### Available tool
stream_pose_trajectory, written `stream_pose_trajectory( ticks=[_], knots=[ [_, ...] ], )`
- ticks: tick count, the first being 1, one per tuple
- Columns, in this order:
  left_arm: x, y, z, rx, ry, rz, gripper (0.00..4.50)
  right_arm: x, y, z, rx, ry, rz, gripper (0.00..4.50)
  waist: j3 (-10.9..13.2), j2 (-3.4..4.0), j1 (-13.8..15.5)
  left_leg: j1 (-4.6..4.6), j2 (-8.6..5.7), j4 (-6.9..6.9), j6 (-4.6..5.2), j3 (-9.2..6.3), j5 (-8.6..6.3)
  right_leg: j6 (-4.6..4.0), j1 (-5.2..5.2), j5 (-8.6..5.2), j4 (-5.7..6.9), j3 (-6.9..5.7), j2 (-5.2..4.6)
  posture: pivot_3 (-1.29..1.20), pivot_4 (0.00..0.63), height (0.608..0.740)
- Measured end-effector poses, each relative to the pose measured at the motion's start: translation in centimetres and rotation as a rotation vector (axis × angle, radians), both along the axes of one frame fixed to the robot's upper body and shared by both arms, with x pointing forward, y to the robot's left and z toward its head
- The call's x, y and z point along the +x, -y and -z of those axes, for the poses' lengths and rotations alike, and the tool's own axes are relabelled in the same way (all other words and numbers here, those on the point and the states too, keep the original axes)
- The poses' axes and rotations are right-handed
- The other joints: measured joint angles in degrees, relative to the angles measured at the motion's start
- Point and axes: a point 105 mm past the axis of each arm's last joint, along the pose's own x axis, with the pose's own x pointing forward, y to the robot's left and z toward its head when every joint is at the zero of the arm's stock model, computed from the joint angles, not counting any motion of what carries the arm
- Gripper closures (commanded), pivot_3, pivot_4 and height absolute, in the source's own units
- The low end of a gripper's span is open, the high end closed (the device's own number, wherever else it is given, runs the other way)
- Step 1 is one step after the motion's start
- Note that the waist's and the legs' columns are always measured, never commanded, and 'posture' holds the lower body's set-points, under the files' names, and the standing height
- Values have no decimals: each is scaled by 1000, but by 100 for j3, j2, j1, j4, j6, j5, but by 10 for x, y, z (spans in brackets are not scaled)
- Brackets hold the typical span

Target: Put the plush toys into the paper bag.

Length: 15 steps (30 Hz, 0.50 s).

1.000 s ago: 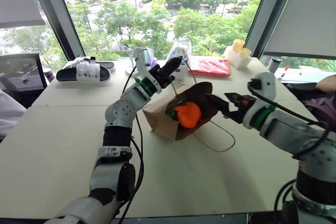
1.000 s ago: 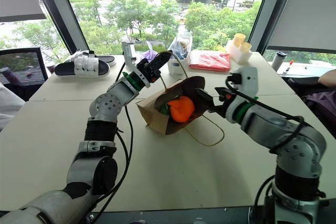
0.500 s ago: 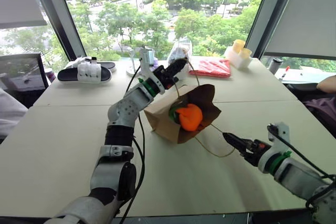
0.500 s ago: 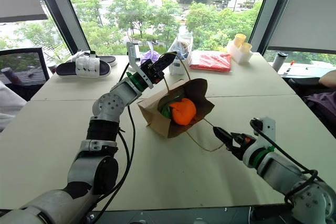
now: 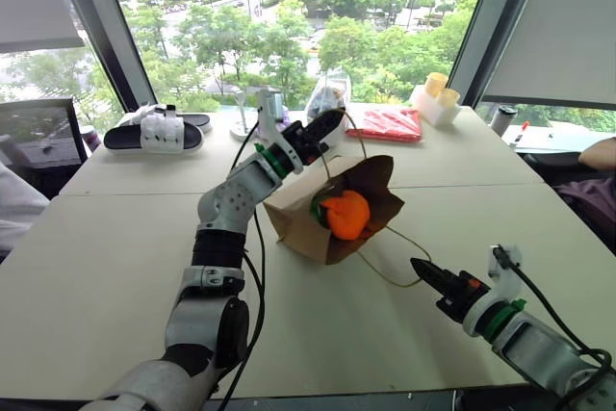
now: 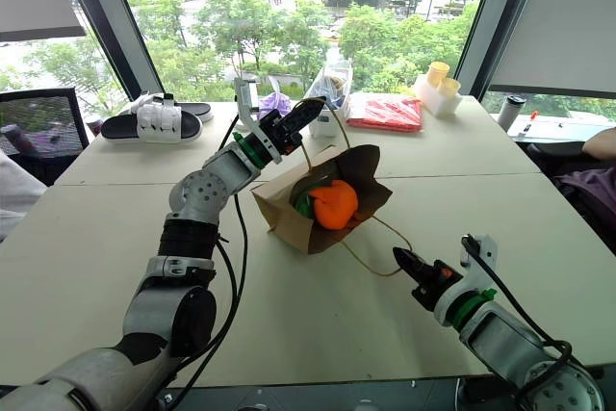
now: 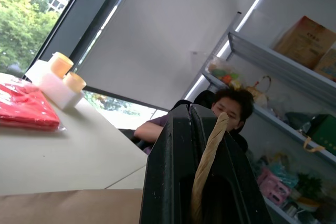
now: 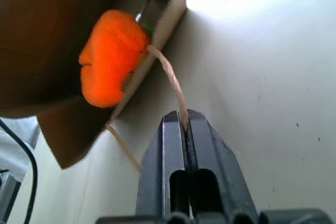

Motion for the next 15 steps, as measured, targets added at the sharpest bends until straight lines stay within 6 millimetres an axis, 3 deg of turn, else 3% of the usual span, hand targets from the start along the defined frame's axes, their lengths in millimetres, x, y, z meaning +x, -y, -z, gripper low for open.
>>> stream_pose_trajectory(
  ticks=[3, 6, 8, 11, 15],
  knots=[
    [-3, -3, 0, 49, 47, 25, 4500, 2, -5, -38, 47, 143, -52, 4456, 1, 2, -20, 2, 0, 0, 0, 2, 0, 0, 0, 0, 1, 1, 0, 0, 150, 740],
    [-6, -17, -3, 86, 86, 53, 4500, 1, -8, -103, 103, 379, -118, 4456, 2, 4, -20, 3, 3, -2, 0, -2, 0, 0, 1, 0, 1, -3, 2, 0, 150, 740],
    [-7, -25, -4, 104, 97, 60, 4500, -2, -8, -133, 135, 482, -144, 4456, 2, 3, -3, 1, 3, -2, 0, -5, 0, 0, 2, 0, 0, -5, 3, 0, 150, 740],
    [-5, -26, -8, 100, 98, 62, 4500, -2, -5, -150, 165, 534, -155, 4456, 4, -4, 53, -5, -2, 3, 0, -17, 0, 0, 13, 0, -14, -8, 1, 0, 150, 740],
    [5, -24, -4, 98, 52, 25, 4500, 6, -3, -149, 180, 517, -159, 4456, 4, -3, 93, -3, -2, 3, 1, -14, 0, 0, 19, 1, -28, -6, 1, 0, 150, 740]
  ],
)
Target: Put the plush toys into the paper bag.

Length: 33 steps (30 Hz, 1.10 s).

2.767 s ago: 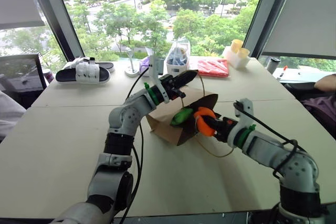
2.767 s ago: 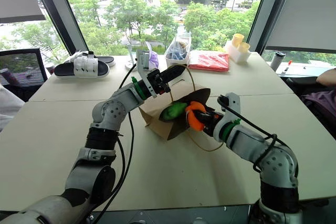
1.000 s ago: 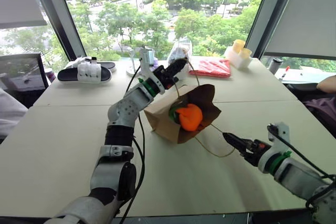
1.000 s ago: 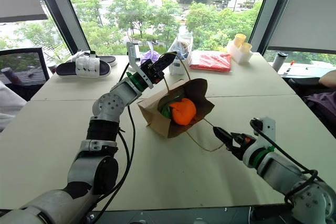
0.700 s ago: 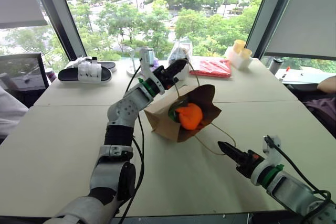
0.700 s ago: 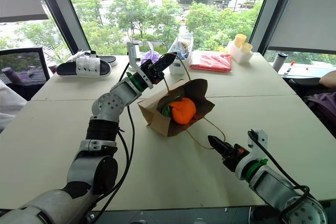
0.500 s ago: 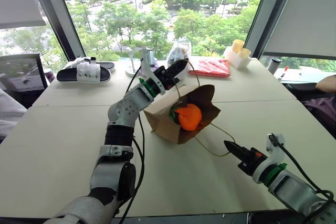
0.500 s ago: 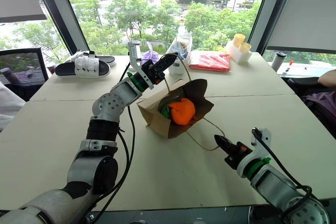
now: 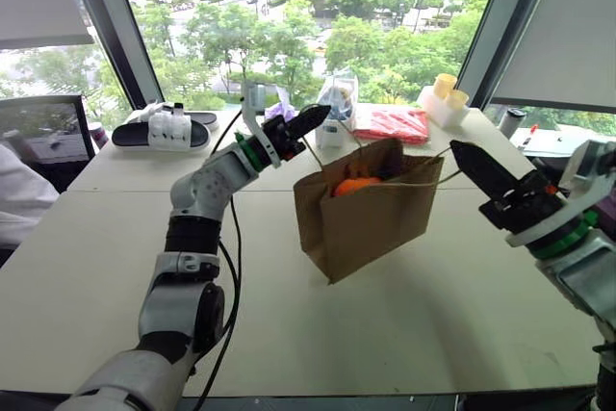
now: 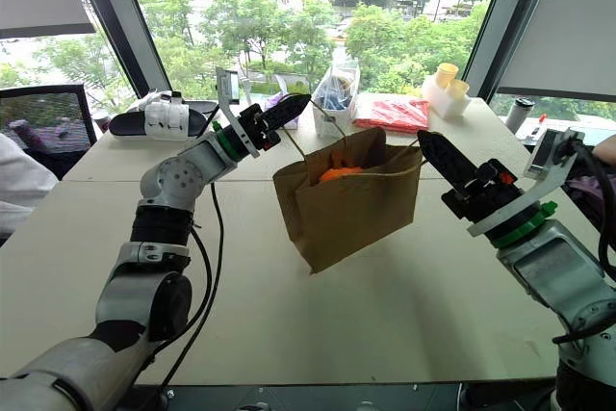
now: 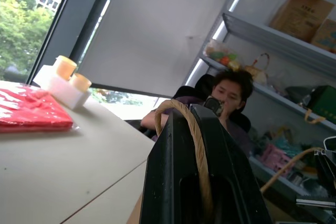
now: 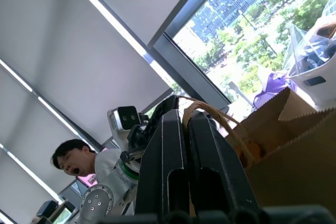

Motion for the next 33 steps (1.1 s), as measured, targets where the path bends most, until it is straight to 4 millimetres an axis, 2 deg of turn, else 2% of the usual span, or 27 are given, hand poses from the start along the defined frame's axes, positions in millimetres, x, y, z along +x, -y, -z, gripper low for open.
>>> stream_pose_trajectory(
  ticks=[5, 7, 8, 10, 15, 16, 18, 21, 24, 26, 29, 33],
  knots=[
    [-1, 12, 16, -9, -48, 1, 4500, 6, -4, 29, -38, -101, -7, 4456, 0, 0, 31, -3, 1, -6, 0, 0, 0, 0, -6, 0, -2, 1, 0, 0, 150, 740],
    [0, 12, 22, -7, -71, -8, 3973, 7, -4, 35, -49, -116, 3, 3914, 0, 0, 23, -3, 1, -6, 0, 2, 0, 0, -7, 0, -2, 2, 0, 0, 150, 740],
    [1, 11, 25, -3, -78, -13, 3683, 8, -2, 36, -58, -118, 19, 3611, 0, 0, 15, -2, 1, -5, 0, 3, 0, 0, -7, 0, -2, 2, 0, 0, 150, 740],
    [1, 10, 27, 1, -82, -19, 2812, 8, 0, 41, -76, -119, 35, 2697, 0, 0, 19, 0, 1, -5, 0, 3, 0, 0, -5, 0, 0, 1, 1, 0, 150, 740],
    [4, 4, 30, -3, -93, -25, 190, 1, -4, 49, -99, -115, -2, 86, 0, 0, 29, 0, 1, -4, 1, 3, 0, 0, -3, 0, -1, 1, 1, 0, 150, 740],
    [5, 4, 31, -2, -97, -22, 28, -2, -6, 50, -108, -108, -19, 0, 0, 0, 30, -1, 0, -4, 1, 3, 0, 0, -4, 0, -2, 1, 1, 0, 150, 740],
    [5, 0, 32, 8, -93, -17, 28, -16, -12, 53, -127, -84, -72, 0, 0, 0, 34, -3, 1, -6, 1, 0, -1, 0, -6, 0, -2, -1, 1, 0, 150, 740],
    [5, -22, 28, 17, -87, -23, 28, -36, -13, 58, -101, -59, -103, 0, 0, 0, 21, 1, 2, -7, 3, 0, -2, 1, -4, 0, -1, -1, 2, 0, 150, 740],
    [-3, -47, 28, 28, -65, -14, 28, -44, -9, 77, -111, -116, -90, 0, -2, 3, -30, 6, 2, -5, 3, 7, -2, 0, -1, 0, 1, 6, 2, 0, 150, 740],
    [-12, -61, 35, 66, -57, -7, 28, -43, -17, 90, -168, -157, -111, 0, -2, 3, -98, 12, 4, -4, 3, 6, -2, -1, 0, 0, 6, 7, 2, 0, 150, 740],
    [-22, -73, 53, 158, -63, -2, 0, -36, -39, 101, -231, -174, -178, 882, -2, 4, -124, 13, 7, -5, 2, 2, -1, -5, -4, 1, 12, 7, 4, 0, 150, 740],
    [-33, -85, 78, 272, -77, -26, 0, -16, -56, 102, -306, -142, -196, 2950, -2, 4, -87, 8, 6, -5, -1, -4, 0, -6, -6, 1, 12, 7, 3, 0, 150, 740]
  ],
)
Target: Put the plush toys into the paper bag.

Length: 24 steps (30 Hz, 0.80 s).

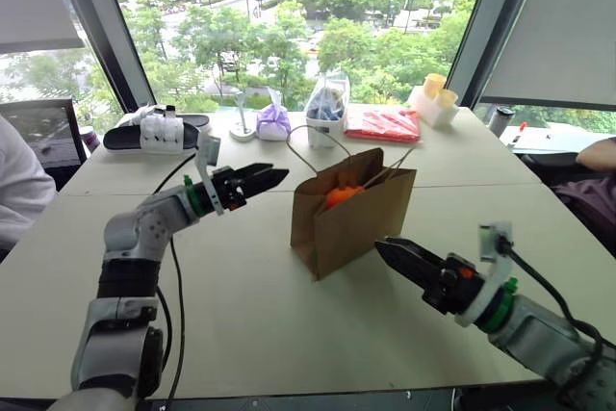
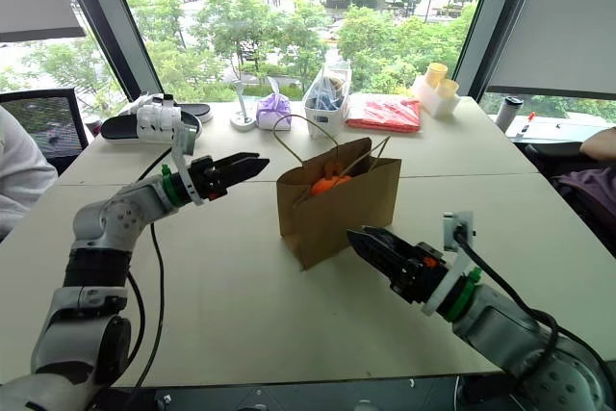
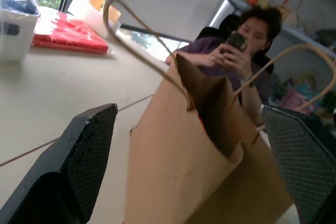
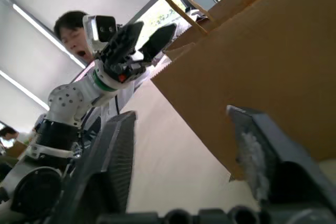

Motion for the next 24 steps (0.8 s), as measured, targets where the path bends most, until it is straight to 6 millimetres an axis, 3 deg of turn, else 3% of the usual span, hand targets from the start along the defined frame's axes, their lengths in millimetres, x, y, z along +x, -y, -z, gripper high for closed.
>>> stream_pose_trajectory(
  ticks=[3, 8, 14, 24],
  knots=[
    [-9, -4, 12, 30, -7, -17, 0, 10, -11, 5, -24, -5, -22, 4477, 0, -1, 45, -9, -1, -1, -1, -14, 0, 0, -8, 0, -3, 0, -6, 0, 150, 740],
    [-28, 6, 15, 69, 21, 32, 0, 22, -21, 9, -74, -13, -39, 4477, 0, -1, 82, -9, -1, -2, -1, -11, 0, 0, -8, 0, -12, 2, -7, 0, 150, 740],
    [-38, 50, 33, 140, 53, 132, 0, 34, -30, 13, -96, -27, -66, 4477, 0, -1, 125, -8, -3, -1, -1, 0, 0, -3, -2, 2, -13, -2, -7, 0, 150, 740],
    [-50, 70, 31, 174, 108, 197, 0, 47, -29, 20, -108, -45, -6, 4477, -1, 1, 85, -7, -1, -2, -1, -3, 0, -3, -7, 2, -12, 0, -5, 0, 150, 740]
  ],
)
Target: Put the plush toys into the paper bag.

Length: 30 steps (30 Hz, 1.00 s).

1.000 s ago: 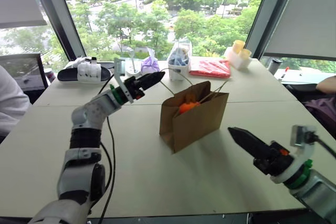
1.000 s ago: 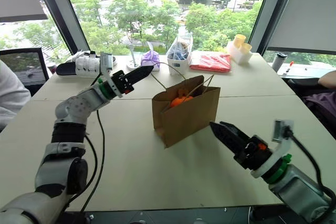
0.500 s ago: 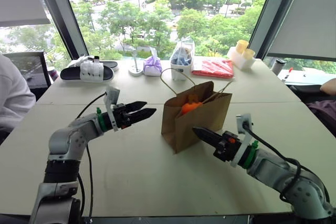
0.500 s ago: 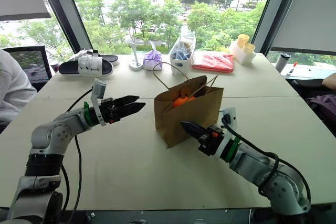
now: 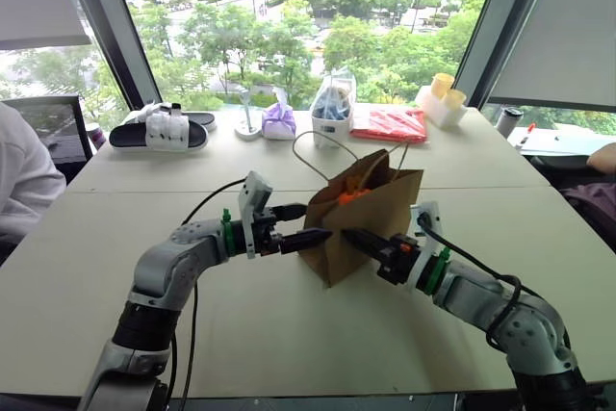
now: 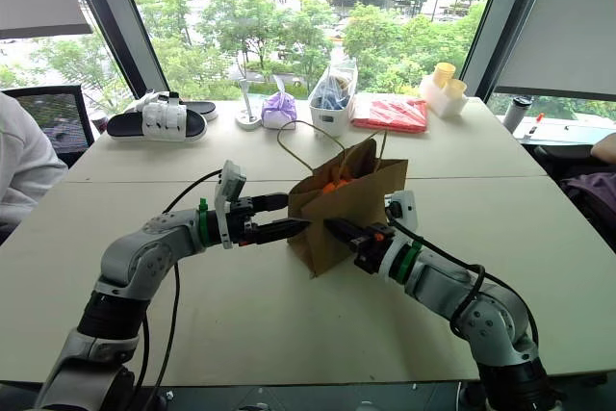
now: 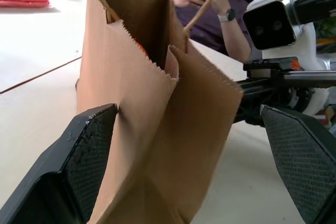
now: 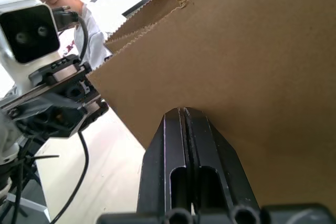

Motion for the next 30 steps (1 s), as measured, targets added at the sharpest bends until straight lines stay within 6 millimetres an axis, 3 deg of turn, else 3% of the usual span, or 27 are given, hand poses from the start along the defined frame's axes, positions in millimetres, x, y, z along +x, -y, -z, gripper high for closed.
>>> stream_pose_trajectory(
  ticks=[7, 10, 13, 16, 23, 30],
  knots=[
    [1, 19, 3, 22, 7, 5, 0, 4, -7, 1, 25, -1, 7, 4477, 0, 0, 10, 0, -1, 1, 0, 1, 0, 0, 0, 0, 1, -1, 0, 0, 150, 740],
    [8, 22, -2, 37, 50, -36, 0, 4, -9, 2, 20, -4, 9, 4477, -1, 1, 12, 2, -2, 1, 0, 3, 0, 0, 2, 0, 1, -1, 1, 0, 150, 740],
    [17, 25, 8, 71, 59, -83, 0, 6, -10, 5, 25, -12, 16, 4477, -1, 1, 7, 2, -2, 1, 0, 8, 0, 0, 2, 0, 1, -1, 1, 0, 150, 740],
    [22, 26, 13, 79, 65, -106, 808, 8, -8, 8, 12, -24, 29, 4500, -1, 2, 4, 1, -2, 0, 0, 8, 0, 1, -1, 0, 2, -1, 2, 0, 150, 740],
    [27, 30, 21, 69, 33, -128, 4280, -1, -10, 15, -2, -46, -7, 4500, -2, 2, 3, 1, -2, 1, 0, 8, 0, 1, 1, 0, 1, -2, 2, 0, 150, 740],
    [28, 34, 13, 50, 56, -104, 4429, -31, -4, 41, -58, -124, -63, 4500, -2, 2, 29, 0, -3, 2, 0, 9, 0, 1, 2, 0, 0, -2, 2, 0, 150, 740]
  ],
)
